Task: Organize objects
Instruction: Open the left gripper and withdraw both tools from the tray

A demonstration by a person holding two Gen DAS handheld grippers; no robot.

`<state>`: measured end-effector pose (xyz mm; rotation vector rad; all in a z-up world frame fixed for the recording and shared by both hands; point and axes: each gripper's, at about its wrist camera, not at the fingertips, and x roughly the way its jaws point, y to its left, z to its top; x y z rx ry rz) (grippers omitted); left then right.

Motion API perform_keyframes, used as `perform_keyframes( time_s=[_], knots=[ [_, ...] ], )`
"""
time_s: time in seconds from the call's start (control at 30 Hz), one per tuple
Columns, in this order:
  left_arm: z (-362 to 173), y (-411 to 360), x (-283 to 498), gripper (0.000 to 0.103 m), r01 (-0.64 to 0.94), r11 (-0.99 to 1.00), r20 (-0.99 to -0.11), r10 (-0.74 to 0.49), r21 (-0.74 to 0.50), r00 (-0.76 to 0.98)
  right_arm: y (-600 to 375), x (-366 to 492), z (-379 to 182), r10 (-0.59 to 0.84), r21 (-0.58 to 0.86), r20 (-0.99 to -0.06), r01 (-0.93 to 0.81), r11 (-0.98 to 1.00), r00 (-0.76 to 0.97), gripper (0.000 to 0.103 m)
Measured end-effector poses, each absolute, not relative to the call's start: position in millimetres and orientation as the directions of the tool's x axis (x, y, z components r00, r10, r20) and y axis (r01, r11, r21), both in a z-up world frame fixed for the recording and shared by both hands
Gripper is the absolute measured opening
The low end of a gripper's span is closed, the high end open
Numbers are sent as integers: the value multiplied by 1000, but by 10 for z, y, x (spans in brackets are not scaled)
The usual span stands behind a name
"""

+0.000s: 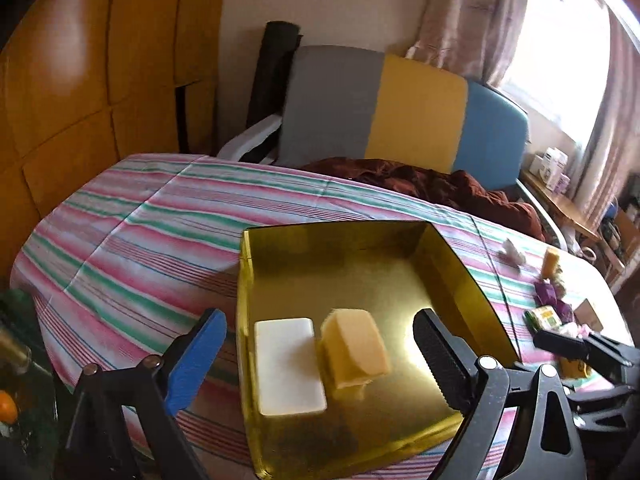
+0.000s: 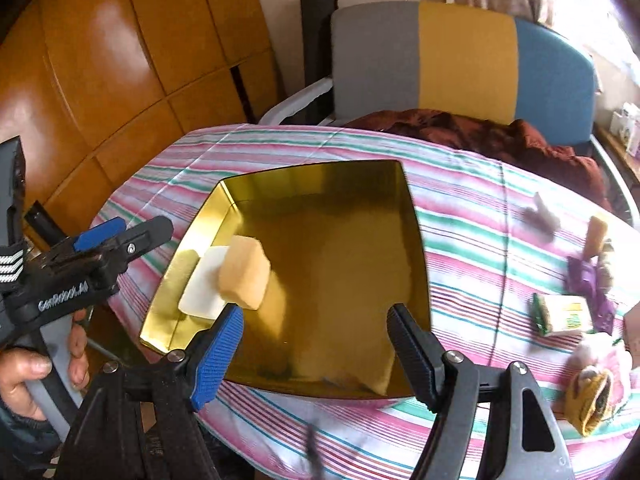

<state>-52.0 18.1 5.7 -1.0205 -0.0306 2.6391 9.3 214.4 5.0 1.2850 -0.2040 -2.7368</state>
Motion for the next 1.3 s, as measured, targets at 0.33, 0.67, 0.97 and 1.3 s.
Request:
perform_keyframes(
  time_s=[0.33, 0.67, 0.97, 1.3],
  knots=[
    [55, 481, -281, 95, -374, -924, -651, 330, -77, -683, 2439, 234, -1, -92, 159, -759, -47, -986, -644, 76],
    [16, 757, -176, 95, -471, -878, -669, 403, -89, -625, 2963, 431, -119, -5, 161, -781, -192, -968, -625, 76],
    [-10, 1061, -136, 95, -546, -833, -686, 447, -86, -574, 3866, 780, -43, 134, 159, -777, -397, -904, -616, 76],
    [-18, 1612, 22, 95, -673, -735, -699, 522, -78, -489, 5050, 1305, -67, 312, 241, -761, -694, -679, -569, 76]
  ],
)
